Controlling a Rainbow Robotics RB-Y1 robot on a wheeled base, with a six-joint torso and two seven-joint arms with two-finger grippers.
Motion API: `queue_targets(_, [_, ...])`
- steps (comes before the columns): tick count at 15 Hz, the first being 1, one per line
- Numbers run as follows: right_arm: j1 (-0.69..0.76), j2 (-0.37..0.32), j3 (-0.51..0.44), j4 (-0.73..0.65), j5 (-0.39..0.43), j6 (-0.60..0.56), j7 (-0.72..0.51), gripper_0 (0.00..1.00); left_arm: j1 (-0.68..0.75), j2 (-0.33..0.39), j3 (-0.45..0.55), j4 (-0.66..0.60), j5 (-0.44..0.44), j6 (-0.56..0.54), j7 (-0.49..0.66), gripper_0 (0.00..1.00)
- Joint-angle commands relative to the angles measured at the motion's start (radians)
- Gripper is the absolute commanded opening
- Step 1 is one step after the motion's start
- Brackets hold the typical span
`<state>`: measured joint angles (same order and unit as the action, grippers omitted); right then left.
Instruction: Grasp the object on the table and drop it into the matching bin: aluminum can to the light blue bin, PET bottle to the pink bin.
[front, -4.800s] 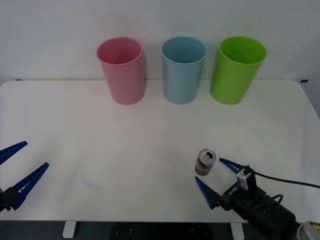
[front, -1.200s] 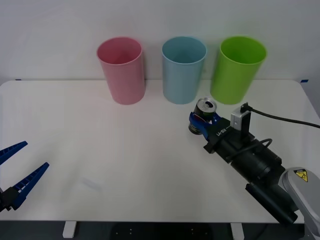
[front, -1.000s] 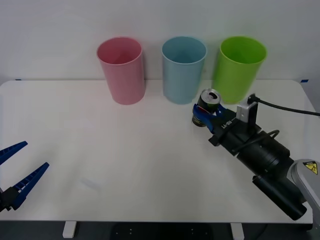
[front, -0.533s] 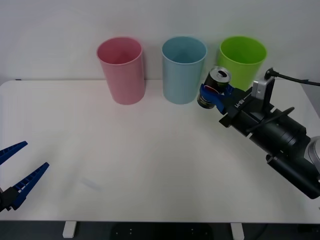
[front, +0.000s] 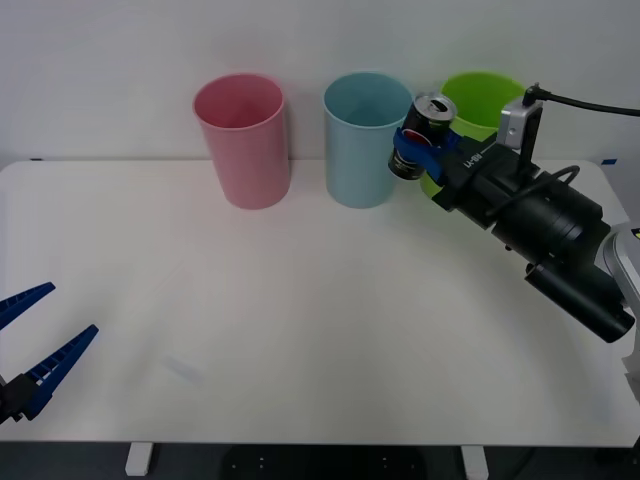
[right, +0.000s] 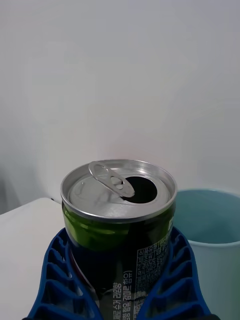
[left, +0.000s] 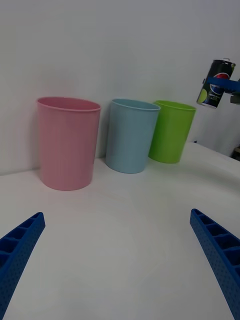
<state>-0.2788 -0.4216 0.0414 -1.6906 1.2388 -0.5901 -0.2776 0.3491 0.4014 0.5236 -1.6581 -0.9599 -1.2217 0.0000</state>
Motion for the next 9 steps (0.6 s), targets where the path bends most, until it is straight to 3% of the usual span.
queue_targets(1, [-0.083,0.040,-0.017,0.094,0.051,-0.001,0.000,0.00,0.000,0.000,0.000,0.000,0.000,0.000,0.000,1.00])
queue_targets(9, [-0.326,0.158,-0.129,0.368,0.208,-0.001,0.014,0.00,0.000,0.000,0.000,0.000,0.000,0.000,0.000,1.00])
